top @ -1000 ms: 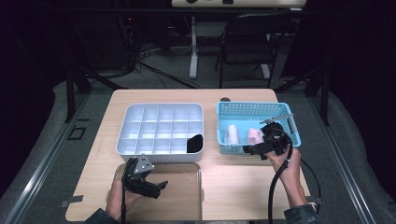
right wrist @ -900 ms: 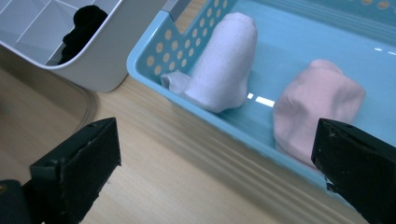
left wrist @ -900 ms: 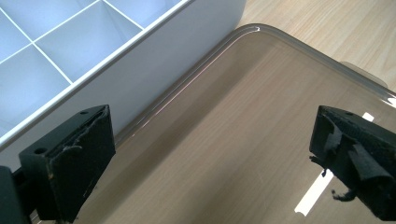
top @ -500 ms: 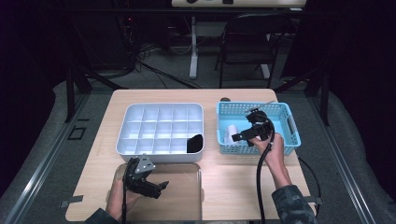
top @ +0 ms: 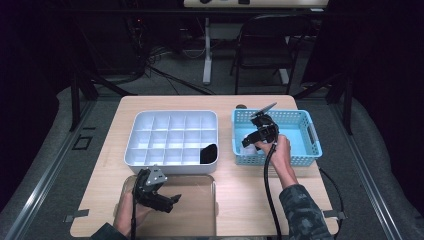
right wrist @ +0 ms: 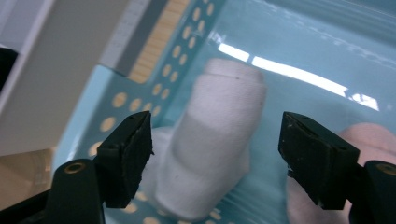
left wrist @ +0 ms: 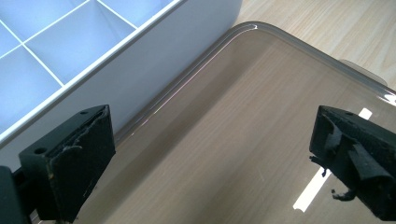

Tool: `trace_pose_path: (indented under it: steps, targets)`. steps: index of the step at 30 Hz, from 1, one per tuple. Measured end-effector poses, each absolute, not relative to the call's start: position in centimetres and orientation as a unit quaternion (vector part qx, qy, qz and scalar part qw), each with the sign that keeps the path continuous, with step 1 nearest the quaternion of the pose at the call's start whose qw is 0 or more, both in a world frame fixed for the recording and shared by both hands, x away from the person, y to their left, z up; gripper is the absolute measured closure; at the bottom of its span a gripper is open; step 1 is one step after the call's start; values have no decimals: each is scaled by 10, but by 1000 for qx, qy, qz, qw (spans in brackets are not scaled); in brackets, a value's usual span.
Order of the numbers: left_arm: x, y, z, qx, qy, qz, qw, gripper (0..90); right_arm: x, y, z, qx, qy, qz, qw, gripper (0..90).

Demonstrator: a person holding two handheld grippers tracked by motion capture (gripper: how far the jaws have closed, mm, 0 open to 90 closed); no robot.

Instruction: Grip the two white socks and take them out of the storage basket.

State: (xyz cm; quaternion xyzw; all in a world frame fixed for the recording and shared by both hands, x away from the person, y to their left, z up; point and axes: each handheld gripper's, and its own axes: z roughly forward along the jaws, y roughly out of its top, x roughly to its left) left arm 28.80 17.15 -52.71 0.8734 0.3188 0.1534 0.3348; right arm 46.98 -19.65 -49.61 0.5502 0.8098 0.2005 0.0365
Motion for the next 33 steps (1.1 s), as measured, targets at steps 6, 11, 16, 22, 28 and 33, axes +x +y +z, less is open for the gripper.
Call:
trace_pose_path:
  steps: [6,11,16,22,28,33]
  targets:
    - [288,171,-527,876,316,151,331,2,480,-196,-513,567,803,183,12,319]
    - [288,170,-527,877,315,151,329,2,482,-195,-520,573,801,171,-11,408]
    - [288,171,-527,878,315,152,328,1,482,-193,-520,576,800,167,-7,572]
    - [288,171,-527,877,316,152,328,1,478,-194,-512,575,796,187,8,606]
    - [289,171,-527,877,315,151,329,2,473,-198,-503,572,793,206,25,609]
    - [289,171,-527,877,316,152,329,1,468,-201,-495,567,792,224,37,611]
